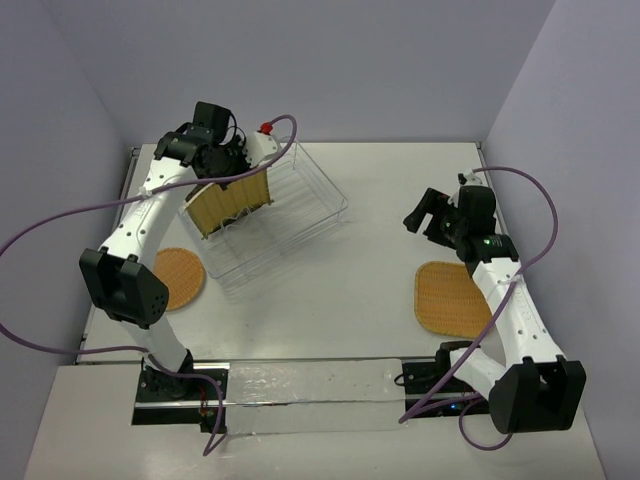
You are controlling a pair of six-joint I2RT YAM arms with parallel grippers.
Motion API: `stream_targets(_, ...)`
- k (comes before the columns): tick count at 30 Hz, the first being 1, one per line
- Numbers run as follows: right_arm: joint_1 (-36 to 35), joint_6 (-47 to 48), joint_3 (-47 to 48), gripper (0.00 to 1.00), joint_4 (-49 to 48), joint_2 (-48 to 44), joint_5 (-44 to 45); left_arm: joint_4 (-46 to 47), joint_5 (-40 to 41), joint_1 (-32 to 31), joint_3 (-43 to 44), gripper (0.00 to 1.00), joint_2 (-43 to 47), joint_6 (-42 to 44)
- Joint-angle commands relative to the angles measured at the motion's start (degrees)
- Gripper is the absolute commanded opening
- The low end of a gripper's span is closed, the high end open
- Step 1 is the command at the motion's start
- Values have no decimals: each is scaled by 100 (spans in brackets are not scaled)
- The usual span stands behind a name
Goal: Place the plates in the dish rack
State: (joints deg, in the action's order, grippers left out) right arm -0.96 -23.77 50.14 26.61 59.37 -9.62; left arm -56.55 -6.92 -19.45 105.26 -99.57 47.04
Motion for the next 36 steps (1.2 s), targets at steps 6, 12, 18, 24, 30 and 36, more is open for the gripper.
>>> stream_targets(6,520,-645,-115,89,299,27,445,692,-64,198,-158,39,-6,401)
stream_targets(12,792,-896,-143,89,579,1,583,797,-199,373,-218,48,-54,526)
stream_targets(18,1201,-1241,-184,89,1037,-209,1184,966,-242,489,-29,76,-63,612)
stream_targets(24,2140,-1690,-587,89,1304,-252,1309,1120,-391,495,392,97,-9,543)
stream_targets(30,3007,-1974,-991,90,1321,-390,1629,1404,-732,528,507,99,299,497)
stream_targets(36,4077,-2077,-1439,89,1312,-852,2125,1649,-1478,539,247,99,692,495)
